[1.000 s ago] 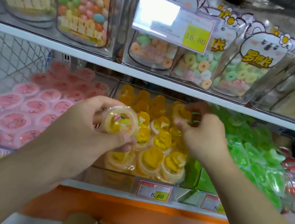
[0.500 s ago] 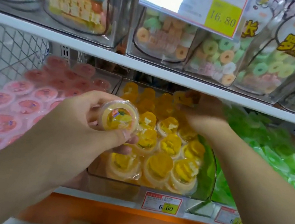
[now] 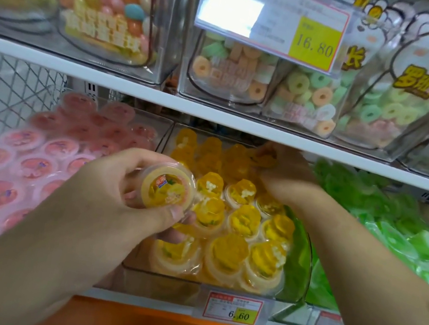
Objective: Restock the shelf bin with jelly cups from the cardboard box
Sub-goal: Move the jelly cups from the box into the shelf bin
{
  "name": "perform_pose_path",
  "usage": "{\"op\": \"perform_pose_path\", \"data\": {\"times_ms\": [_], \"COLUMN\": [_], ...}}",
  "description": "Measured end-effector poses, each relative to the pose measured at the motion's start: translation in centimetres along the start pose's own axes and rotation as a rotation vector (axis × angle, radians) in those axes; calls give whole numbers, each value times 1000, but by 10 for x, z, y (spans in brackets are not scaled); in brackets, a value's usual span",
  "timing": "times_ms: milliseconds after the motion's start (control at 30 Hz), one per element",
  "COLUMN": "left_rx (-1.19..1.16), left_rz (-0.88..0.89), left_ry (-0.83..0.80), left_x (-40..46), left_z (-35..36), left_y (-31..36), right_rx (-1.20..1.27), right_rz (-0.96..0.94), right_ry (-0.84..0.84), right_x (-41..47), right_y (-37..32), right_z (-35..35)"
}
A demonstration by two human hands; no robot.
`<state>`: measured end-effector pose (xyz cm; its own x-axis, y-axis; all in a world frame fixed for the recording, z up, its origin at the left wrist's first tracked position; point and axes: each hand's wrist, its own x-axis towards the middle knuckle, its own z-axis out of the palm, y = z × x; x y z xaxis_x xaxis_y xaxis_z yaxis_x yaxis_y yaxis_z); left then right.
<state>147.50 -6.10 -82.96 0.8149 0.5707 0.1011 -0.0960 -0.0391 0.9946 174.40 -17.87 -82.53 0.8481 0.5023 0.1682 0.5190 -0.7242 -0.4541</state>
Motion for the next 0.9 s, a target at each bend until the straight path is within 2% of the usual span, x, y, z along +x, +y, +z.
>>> {"op": "perform_pose_path", "data": {"times_ms": [533,700,900], "left_rx": [21,-54,-2], "left_rz": [-60,-142,-182], "left_ry": [-7,-65,-46], "left_x": [-2,-6,-13], "left_z": [-1,-1,-2], "left_y": [1,7,7], "right_rx": [-111,52,388], "right_rz": [-90,-84,-449], "right_ry": [-28,-34,-86], "right_x": [-38,-80,-137], "right_y": [-15,-13,-39], "right_z": [-19,-21,-21]}}
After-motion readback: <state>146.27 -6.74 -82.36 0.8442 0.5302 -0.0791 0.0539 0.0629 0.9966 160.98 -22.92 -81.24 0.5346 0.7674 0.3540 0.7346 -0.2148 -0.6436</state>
